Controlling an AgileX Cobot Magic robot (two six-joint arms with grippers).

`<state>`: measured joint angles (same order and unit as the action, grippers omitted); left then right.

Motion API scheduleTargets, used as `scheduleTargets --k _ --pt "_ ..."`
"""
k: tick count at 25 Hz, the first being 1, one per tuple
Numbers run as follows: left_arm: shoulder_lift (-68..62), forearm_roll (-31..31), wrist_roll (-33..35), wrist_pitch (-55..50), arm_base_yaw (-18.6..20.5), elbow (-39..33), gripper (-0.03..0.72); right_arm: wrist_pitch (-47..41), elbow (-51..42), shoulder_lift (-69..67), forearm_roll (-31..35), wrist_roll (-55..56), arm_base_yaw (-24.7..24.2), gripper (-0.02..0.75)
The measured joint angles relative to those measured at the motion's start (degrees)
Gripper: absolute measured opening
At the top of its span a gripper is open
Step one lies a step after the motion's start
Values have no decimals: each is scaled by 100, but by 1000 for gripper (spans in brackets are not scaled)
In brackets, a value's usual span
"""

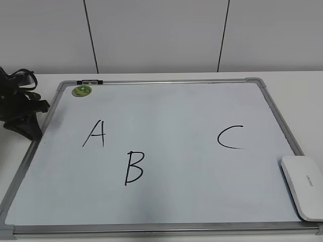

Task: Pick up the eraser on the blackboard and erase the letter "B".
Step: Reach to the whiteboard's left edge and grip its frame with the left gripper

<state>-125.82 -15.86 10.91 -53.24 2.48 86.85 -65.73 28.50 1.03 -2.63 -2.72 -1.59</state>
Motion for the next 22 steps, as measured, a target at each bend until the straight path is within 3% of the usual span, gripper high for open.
scheduleTargets --k 14,22 --pt "0 -9 -22 -13 0 0 25 0 84 -16 79 0 0 589" --pt "0 -9 -22 -13 0 0 26 555 1209 -2079 106 0 0 589"
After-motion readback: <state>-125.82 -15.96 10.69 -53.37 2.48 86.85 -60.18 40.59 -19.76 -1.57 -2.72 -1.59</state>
